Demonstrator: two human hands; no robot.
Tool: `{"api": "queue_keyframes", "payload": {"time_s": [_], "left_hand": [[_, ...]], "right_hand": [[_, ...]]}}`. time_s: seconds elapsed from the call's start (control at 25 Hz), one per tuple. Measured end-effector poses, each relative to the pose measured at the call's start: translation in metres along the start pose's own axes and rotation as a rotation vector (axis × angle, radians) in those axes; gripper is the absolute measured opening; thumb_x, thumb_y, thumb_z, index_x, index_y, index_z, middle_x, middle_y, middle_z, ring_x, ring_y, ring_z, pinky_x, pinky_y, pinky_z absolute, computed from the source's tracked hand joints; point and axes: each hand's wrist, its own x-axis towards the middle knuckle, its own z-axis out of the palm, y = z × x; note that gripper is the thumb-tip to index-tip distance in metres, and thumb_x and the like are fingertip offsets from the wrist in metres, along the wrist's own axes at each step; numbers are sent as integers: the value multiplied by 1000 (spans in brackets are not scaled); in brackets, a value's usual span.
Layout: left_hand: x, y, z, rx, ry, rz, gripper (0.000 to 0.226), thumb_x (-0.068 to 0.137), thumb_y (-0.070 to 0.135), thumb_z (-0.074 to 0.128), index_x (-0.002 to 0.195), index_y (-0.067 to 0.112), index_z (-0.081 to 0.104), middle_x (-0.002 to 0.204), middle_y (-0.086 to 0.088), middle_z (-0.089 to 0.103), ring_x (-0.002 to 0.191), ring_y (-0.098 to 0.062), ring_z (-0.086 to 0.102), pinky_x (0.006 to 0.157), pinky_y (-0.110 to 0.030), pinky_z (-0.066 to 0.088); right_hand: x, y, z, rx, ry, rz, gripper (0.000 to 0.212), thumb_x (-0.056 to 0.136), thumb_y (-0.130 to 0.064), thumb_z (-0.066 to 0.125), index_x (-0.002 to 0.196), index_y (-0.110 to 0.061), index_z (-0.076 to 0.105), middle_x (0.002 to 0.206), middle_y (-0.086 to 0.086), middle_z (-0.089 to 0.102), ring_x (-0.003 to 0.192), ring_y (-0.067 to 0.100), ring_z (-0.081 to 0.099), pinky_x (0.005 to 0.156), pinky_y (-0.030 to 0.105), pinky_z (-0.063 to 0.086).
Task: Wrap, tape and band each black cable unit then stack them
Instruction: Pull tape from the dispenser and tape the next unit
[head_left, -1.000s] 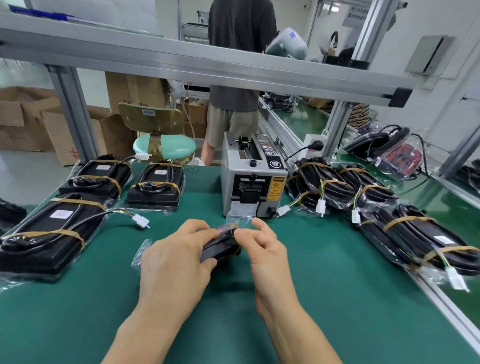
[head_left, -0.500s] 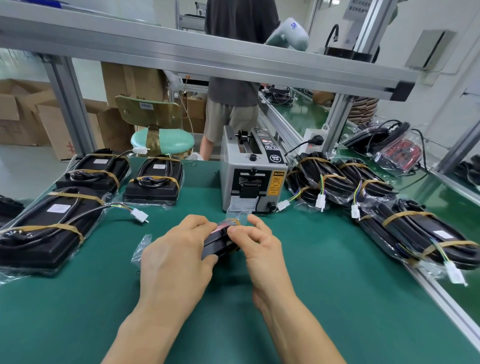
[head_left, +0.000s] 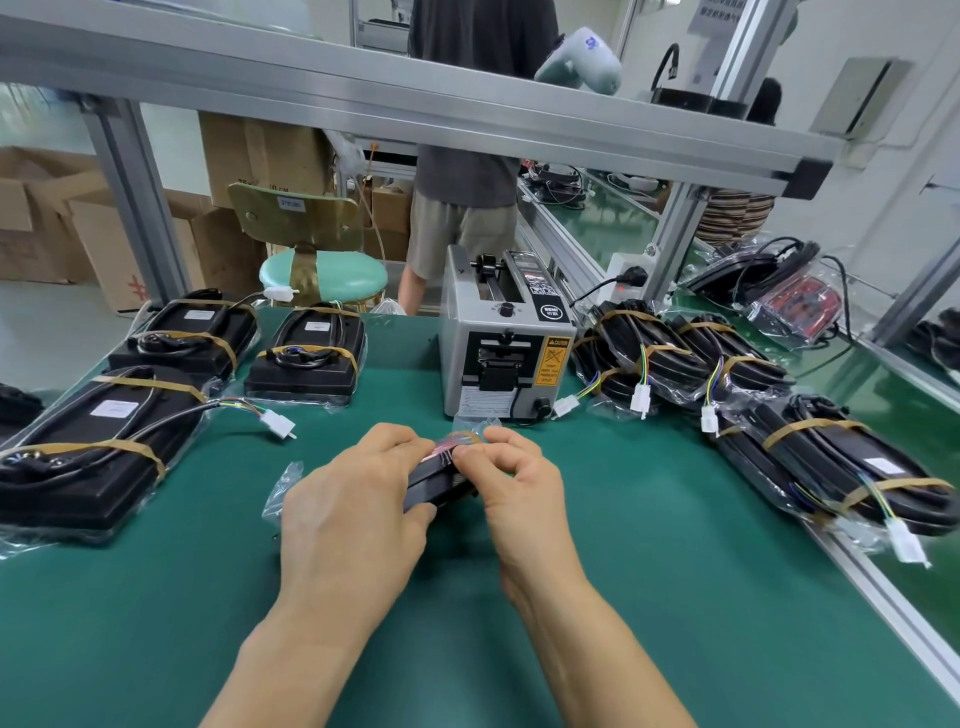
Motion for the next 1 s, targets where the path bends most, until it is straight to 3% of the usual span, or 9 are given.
{"api": "queue_keyframes", "payload": {"time_s": [0.16,0.44,0.56,0.72,0.92,1.0], "left_hand": [[0,1,-1,-8,-5,-5,41,65,21,82,102,34,70,103,23,61,82,-13,63,60,-24,37],[-1,1,-1,-12,2,10,40,59,17,85,93,30,71,97,20,64,74,-16,64,51,-18,27],[-1,2,-1,-17,3,1,37,62,17,84,94,30,71,99,20,64,77,-16,64,56,-23,34],[0,2,-1,-9,12,-6,36,65,20,82,97,32,70,102,22,62,81,-15,63,55,-23,29],[-1,3,-1,-14,1,-14,36,65,19,82,96,32,70,101,22,63,80,-15,63,53,-20,27],[-1,3,-1,-21,-3,-16,36,64,20,82,96,33,70,100,22,62,79,-15,62,53,-16,27]], "right_hand": [[1,0,1,-37,11,-33,32,80,-11,70,51,-26,71,102,-13,55,89,-14,54,70,6,38],[-2,-1,1,-159,57,-89,18,81,-11,68,64,-8,71,100,-8,58,85,-17,52,77,3,37],[-6,-3,3,-234,60,-118,21,82,-14,68,60,-16,69,102,-6,60,88,-13,52,98,27,40],[-6,-7,3,-289,63,-128,30,83,-17,67,56,-28,62,99,-12,56,92,-8,51,102,40,38],[-5,-8,2,-293,73,-98,31,81,-17,69,53,-30,61,97,-14,57,93,-7,52,103,40,37],[-6,-6,4,-282,78,-117,29,80,-15,69,55,-28,62,97,-9,59,93,-6,53,101,31,39]]}}
